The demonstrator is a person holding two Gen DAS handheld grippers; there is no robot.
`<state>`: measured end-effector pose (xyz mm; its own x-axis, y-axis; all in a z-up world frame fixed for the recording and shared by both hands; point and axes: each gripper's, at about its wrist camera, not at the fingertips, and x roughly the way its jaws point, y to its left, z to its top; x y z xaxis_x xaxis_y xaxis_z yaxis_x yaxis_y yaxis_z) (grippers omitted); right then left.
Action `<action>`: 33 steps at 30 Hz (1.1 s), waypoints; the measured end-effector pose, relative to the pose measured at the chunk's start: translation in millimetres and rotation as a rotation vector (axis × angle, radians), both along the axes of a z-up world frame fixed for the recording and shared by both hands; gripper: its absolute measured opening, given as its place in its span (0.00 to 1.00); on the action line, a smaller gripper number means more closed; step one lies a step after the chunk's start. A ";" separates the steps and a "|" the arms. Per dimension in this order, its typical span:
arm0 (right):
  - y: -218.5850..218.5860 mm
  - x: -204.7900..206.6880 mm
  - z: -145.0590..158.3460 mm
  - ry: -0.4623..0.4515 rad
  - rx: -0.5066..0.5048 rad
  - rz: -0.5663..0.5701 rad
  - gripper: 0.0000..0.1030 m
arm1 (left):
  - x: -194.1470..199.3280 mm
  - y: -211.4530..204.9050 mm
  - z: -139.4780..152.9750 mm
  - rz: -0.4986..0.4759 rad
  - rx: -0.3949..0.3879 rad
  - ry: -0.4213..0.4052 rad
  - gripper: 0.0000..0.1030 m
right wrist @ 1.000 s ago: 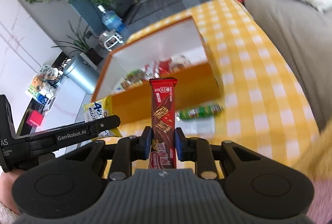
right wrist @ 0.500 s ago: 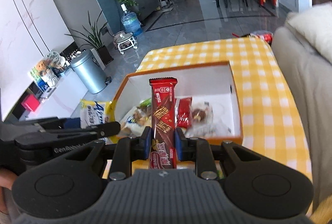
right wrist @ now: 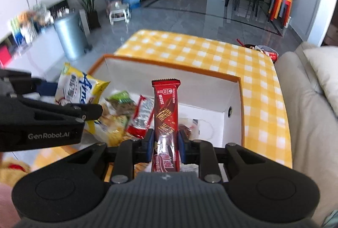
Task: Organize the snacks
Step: 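Lift both held snacks and carry them over the orange box, then lower both snacks into the box and open both grippers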
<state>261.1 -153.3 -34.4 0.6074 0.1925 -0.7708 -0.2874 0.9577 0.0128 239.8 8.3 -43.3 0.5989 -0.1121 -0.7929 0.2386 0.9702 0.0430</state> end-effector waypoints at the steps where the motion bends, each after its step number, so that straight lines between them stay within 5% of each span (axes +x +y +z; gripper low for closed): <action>1: 3.0 4.8 -4.7 0.007 -0.028 0.009 0.20 | 4.1 -0.2 -5.0 -0.001 0.008 0.013 0.62; 14: 24.5 45.7 -60.2 0.086 -0.333 0.110 0.19 | 34.3 -8.8 -48.3 -0.033 0.063 0.138 0.63; 33: 22.7 62.2 -92.1 0.137 -0.473 0.145 0.20 | 58.7 -19.5 -72.1 -0.063 0.108 0.204 0.64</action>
<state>323.3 -130.6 -126.5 0.4876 -0.1216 -0.8645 -0.4441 0.8181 -0.3655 298.5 -11.3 -115.4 0.4199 -0.0523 -0.9060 0.3133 0.9453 0.0906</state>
